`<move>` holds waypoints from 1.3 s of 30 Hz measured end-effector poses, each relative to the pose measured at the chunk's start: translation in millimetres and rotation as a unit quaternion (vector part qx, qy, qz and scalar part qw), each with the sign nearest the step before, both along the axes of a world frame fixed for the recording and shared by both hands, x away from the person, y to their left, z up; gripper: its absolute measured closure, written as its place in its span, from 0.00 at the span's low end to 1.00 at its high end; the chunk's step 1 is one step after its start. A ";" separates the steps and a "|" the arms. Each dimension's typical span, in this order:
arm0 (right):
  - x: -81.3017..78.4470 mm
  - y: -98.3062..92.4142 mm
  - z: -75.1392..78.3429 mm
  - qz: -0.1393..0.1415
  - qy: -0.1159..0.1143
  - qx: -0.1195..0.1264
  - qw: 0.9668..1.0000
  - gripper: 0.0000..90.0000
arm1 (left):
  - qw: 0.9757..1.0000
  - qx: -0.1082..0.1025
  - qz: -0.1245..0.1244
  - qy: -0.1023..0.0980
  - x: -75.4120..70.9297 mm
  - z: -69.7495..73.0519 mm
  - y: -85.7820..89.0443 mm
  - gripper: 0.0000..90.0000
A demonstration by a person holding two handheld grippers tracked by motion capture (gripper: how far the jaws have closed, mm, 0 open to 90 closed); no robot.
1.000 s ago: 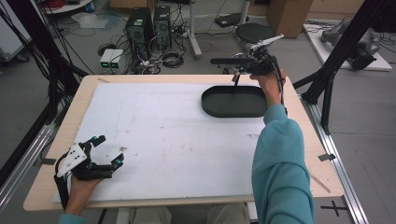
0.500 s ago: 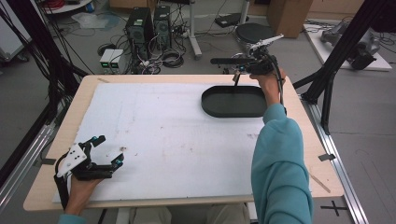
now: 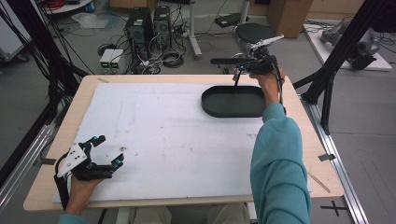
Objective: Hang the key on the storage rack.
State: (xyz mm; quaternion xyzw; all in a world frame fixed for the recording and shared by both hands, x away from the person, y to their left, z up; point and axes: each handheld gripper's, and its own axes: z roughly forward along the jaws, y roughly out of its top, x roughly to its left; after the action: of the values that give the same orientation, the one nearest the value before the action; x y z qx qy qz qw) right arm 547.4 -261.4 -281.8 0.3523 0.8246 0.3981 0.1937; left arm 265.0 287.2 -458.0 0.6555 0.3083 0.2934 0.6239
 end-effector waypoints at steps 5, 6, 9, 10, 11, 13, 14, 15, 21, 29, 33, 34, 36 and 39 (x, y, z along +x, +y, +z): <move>1.1 -2.3 -0.8 -0.009 -0.004 0.003 1.000 0.96 | 1.000 -0.003 -0.001 0.000 0.0 -0.1 0.0 0.02; 0.9 -3.4 -0.8 -0.010 -0.002 0.006 1.000 0.96 | 1.000 -0.003 -0.001 0.000 0.1 -0.1 0.0 0.02; 0.1 -5.2 -0.2 -0.010 -0.001 0.005 1.000 0.95 | 1.000 -0.003 0.000 0.001 0.1 -0.1 -0.1 0.02; -0.2 -5.7 0.3 -0.010 -0.003 0.006 1.000 0.95 | 1.000 -0.003 0.000 0.001 0.1 -0.1 0.0 0.02; -0.8 -6.0 1.0 -0.011 -0.002 0.007 1.000 0.94 | 1.000 -0.002 0.000 0.000 0.1 -0.1 0.0 0.02; -1.5 -6.5 1.7 -0.010 -0.005 0.014 1.000 0.92 | 1.000 -0.004 0.000 0.000 0.1 -0.1 -0.2 0.02; -2.1 -6.3 2.2 -0.009 -0.004 0.018 1.000 0.90 | 1.000 -0.002 0.000 0.000 0.0 -0.1 0.0 0.02; -2.7 -6.0 2.6 -0.007 -0.004 0.020 1.000 0.90 | 1.000 0.000 -0.001 0.001 0.0 0.0 0.4 0.02; -13.3 -3.5 10.5 -0.011 -0.002 0.055 0.998 0.46 | 1.000 -0.005 -0.001 -0.001 -0.5 -0.2 1.2 0.02; -54.8 -0.9 22.8 -0.007 -0.023 0.107 0.994 0.01 | 1.000 -0.011 -0.002 -0.001 -0.4 -0.4 2.4 0.02; -83.0 -8.6 21.5 0.012 -0.044 0.131 0.990 0.01 | 1.000 -0.013 -0.002 -0.003 -1.0 -0.6 2.5 0.02; -90.4 -10.9 19.7 0.020 -0.053 0.139 0.989 0.01 | 1.000 -0.012 -0.002 -0.004 -1.0 -0.6 2.6 0.02; -104.1 -15.1 15.6 0.031 -0.057 0.146 0.987 0.01 | 1.000 -0.013 -0.002 -0.005 -1.3 -0.6 2.6 0.02; -125.6 -21.2 4.1 0.052 -0.076 0.151 0.984 0.01 | 1.000 -0.011 -0.002 -0.005 -1.5 -0.6 2.3 0.02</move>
State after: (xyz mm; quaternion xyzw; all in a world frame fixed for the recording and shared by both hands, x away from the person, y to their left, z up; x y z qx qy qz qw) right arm 421.8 -282.6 -277.7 0.3030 0.7546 0.5536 0.1798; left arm 263.5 289.5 -458.6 0.6473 0.3071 0.2923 0.6335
